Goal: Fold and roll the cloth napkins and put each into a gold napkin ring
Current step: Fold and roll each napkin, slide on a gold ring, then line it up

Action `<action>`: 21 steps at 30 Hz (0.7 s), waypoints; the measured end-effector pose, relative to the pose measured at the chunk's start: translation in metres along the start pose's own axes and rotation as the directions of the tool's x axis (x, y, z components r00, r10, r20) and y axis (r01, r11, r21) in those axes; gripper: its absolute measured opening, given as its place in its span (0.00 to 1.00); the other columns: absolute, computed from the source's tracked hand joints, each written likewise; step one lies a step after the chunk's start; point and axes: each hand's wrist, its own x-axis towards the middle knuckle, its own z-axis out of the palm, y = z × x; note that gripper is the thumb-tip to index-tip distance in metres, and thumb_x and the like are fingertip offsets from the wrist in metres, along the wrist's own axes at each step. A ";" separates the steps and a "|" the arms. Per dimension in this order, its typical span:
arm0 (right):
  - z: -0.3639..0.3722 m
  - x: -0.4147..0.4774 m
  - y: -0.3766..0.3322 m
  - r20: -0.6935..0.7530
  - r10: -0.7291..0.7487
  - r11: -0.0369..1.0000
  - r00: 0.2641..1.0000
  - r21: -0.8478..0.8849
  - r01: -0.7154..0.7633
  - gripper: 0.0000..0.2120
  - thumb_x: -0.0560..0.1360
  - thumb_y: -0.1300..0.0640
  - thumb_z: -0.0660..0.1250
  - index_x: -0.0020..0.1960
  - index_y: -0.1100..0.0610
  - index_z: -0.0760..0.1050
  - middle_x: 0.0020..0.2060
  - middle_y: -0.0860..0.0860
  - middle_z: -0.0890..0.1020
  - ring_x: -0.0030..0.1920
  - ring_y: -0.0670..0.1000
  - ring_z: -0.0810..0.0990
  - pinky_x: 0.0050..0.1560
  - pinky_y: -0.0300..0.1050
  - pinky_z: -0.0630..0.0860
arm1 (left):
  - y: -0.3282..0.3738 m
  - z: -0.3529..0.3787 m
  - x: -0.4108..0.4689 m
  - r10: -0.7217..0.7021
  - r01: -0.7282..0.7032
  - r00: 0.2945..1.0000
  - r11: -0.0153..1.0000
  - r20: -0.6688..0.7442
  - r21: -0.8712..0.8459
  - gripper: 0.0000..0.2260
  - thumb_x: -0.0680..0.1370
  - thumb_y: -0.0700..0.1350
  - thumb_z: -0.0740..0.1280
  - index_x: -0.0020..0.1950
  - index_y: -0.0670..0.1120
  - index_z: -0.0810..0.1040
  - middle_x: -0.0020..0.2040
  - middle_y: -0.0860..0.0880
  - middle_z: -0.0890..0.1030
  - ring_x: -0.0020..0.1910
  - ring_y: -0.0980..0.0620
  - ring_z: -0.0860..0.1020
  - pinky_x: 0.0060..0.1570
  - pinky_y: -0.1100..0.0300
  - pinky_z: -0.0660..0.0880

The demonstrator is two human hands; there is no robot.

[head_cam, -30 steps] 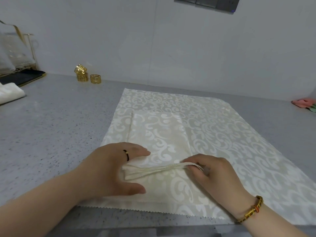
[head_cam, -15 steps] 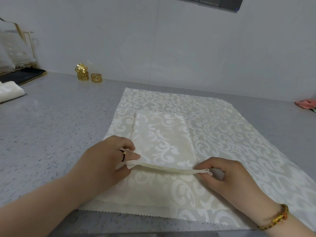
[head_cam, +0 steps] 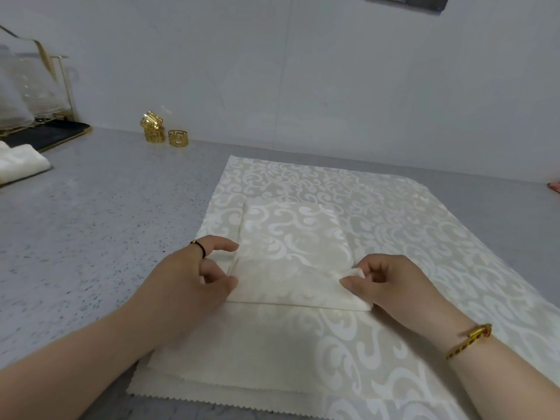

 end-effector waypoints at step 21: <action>0.009 0.005 0.017 -0.086 -0.580 0.729 0.810 -0.499 0.469 0.07 0.66 0.57 0.62 0.33 0.53 0.78 0.31 0.44 0.77 0.38 0.45 0.67 0.36 0.38 0.68 | 0.003 0.002 0.007 0.446 -0.562 0.827 0.642 0.343 0.521 0.17 0.68 0.45 0.55 0.42 0.52 0.84 0.40 0.58 0.83 0.47 0.60 0.71 0.51 0.71 0.68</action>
